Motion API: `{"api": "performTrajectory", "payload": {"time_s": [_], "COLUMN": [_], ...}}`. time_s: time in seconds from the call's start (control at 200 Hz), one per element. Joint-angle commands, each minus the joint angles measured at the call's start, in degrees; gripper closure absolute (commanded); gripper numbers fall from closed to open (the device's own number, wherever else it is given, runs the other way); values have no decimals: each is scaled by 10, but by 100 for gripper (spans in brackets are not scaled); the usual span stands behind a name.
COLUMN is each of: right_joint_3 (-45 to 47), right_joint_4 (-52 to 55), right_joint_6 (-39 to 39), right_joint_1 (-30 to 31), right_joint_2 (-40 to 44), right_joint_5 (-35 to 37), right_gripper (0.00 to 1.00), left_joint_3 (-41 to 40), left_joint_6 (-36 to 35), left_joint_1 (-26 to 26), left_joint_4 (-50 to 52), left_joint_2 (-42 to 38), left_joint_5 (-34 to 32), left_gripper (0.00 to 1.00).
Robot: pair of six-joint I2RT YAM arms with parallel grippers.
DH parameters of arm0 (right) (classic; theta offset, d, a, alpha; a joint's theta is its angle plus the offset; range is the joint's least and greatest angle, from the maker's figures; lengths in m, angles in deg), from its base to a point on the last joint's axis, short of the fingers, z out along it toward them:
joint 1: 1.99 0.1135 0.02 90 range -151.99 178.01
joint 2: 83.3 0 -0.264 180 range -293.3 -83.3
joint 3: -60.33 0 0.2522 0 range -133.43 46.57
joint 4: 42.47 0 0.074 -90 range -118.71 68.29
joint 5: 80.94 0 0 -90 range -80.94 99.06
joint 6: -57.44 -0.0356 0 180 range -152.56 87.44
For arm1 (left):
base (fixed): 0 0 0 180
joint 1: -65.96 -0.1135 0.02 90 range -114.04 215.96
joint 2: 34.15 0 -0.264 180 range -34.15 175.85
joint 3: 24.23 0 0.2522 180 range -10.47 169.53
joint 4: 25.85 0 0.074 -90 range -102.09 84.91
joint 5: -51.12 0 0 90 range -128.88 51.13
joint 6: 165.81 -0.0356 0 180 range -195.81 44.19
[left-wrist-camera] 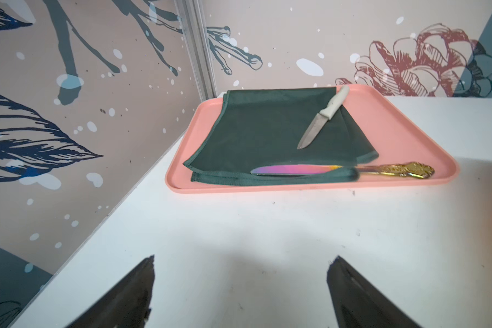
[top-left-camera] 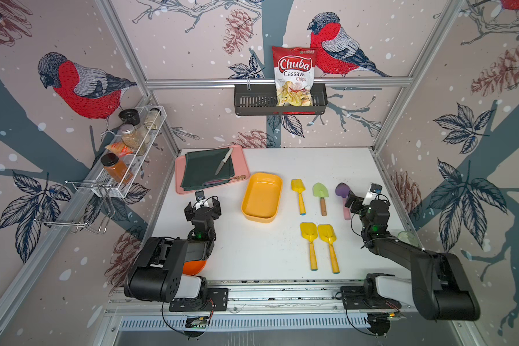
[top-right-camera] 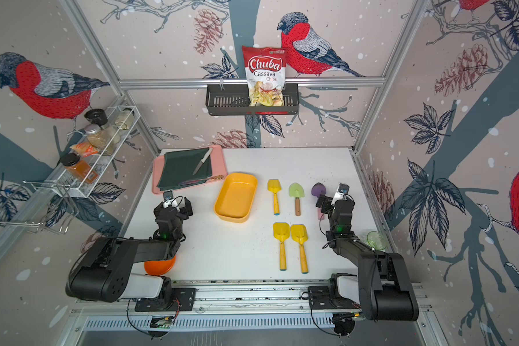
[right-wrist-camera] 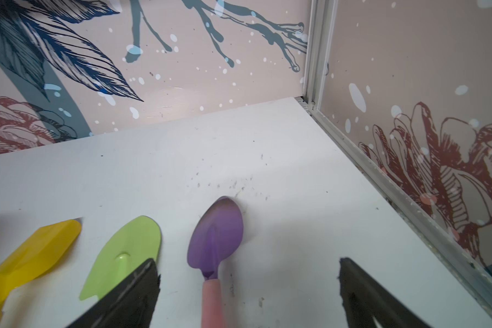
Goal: Take the shovel out of the storage box
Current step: Reset both arms
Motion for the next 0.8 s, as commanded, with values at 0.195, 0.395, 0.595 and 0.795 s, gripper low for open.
{"api": "performTrajectory", "payload": {"time_s": [0.195, 0.395, 0.595, 0.795], "right_joint_3": [-14, -10, -9, -8], "right_joint_4": [-131, -151, -151, -151], "right_joint_6": [-9, 7, 7, 4], "right_joint_1": [-17, 9, 8, 0], "right_joint_2": [-102, -109, -109, -110], "right_joint_5": [-23, 22, 23, 4], "right_gripper": [1, 0, 1, 1], "left_joint_3": [17, 23, 22, 22], "left_joint_6": [9, 7, 6, 7], "left_joint_1": [-26, -28, -27, -27], "left_joint_4": [-96, -80, -81, -81], "left_joint_2": [52, 50, 49, 49], "left_joint_5": [94, 105, 105, 105], "left_gripper": [3, 2, 2, 2]}}
